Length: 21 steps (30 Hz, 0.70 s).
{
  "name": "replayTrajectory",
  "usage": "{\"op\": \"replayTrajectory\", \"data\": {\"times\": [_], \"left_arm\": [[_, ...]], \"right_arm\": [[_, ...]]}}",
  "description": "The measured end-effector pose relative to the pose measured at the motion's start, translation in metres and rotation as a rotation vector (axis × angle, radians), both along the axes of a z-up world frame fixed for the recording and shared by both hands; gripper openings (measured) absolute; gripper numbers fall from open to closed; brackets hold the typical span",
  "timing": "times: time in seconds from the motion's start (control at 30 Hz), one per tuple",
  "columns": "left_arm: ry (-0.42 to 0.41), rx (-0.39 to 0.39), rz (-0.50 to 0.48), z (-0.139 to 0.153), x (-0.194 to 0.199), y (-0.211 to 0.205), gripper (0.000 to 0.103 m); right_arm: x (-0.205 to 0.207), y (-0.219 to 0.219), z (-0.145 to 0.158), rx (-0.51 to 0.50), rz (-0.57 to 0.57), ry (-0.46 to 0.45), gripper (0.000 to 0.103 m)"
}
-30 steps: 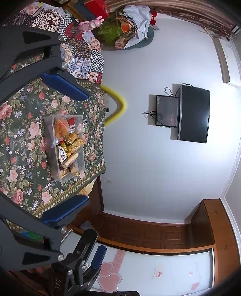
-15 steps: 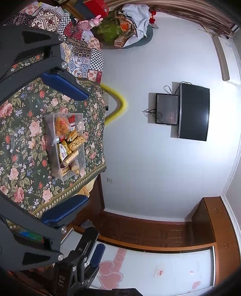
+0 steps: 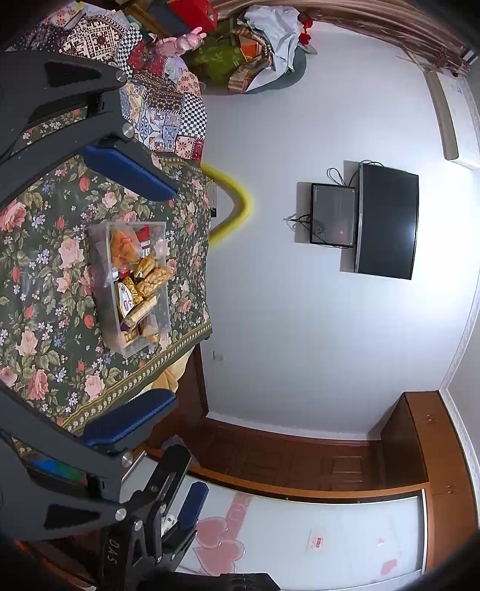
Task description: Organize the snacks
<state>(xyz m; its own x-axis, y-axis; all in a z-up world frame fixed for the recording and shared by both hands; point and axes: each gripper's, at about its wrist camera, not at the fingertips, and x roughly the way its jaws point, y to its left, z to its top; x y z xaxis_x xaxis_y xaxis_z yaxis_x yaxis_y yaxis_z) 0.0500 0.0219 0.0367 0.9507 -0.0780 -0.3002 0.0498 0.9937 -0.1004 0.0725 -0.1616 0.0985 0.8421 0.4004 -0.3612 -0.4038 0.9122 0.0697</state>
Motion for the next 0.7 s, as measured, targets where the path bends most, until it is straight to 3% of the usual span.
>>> {"op": "replayTrajectory", "data": {"times": [0.7], "left_arm": [[0.008,-0.011,-0.036,0.0004,-0.0039,0.0022,0.103]], "right_arm": [[0.0006,-0.0014,0.0019,0.007,0.0,-0.005,0.103]]}}
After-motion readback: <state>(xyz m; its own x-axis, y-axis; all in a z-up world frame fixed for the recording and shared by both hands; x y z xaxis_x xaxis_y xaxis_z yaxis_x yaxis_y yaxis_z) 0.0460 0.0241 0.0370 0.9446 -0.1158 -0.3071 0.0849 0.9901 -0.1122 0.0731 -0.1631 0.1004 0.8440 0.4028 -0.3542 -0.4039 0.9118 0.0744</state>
